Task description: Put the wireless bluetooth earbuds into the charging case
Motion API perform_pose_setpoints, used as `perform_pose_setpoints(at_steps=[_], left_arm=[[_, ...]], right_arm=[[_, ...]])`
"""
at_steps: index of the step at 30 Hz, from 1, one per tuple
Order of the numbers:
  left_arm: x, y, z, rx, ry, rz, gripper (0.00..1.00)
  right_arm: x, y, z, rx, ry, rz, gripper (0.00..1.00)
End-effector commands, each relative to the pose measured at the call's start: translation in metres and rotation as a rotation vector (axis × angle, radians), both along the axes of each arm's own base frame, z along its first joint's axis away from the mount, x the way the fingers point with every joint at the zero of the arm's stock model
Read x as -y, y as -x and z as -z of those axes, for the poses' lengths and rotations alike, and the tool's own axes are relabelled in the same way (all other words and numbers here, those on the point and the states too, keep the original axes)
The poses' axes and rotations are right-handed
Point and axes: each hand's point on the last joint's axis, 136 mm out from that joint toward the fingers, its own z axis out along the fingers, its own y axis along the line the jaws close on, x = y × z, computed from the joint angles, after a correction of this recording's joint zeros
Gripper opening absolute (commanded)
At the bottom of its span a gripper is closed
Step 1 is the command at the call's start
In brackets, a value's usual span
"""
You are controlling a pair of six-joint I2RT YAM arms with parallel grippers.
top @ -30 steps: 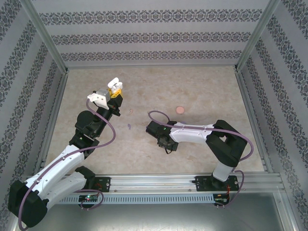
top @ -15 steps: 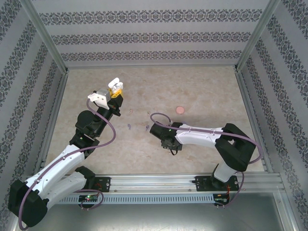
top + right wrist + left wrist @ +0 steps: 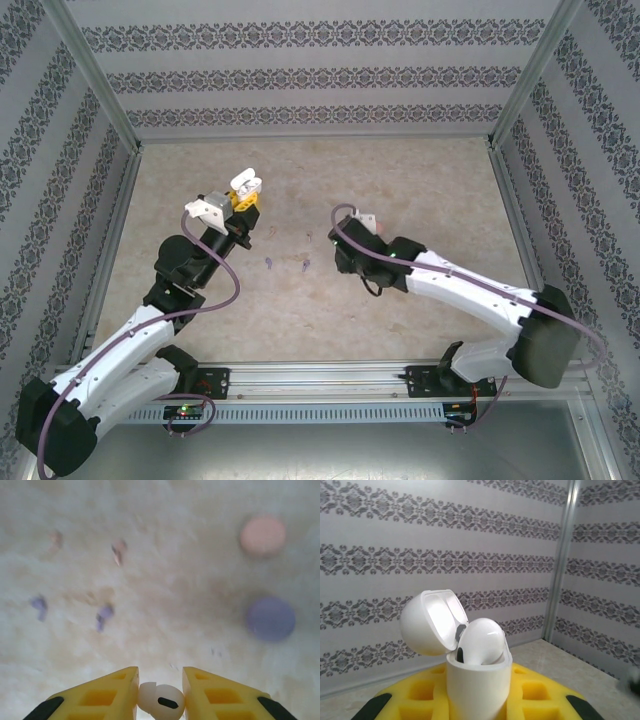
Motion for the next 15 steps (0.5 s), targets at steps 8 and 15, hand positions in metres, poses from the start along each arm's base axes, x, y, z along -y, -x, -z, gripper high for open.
perform_pose_setpoints(at_steps=[8,15], left_arm=[[0.029,0.027,-0.017,0.115,-0.052,0.215,0.00],[0.047,0.032,-0.020,0.133,-0.073,0.319,0.00]], right_arm=[[-0.016,-0.038,-0.170,0.457,-0.111,-0.196,0.30],[-0.037,-0.033,-0.248,0.663,-0.211,-0.333,0.31]])
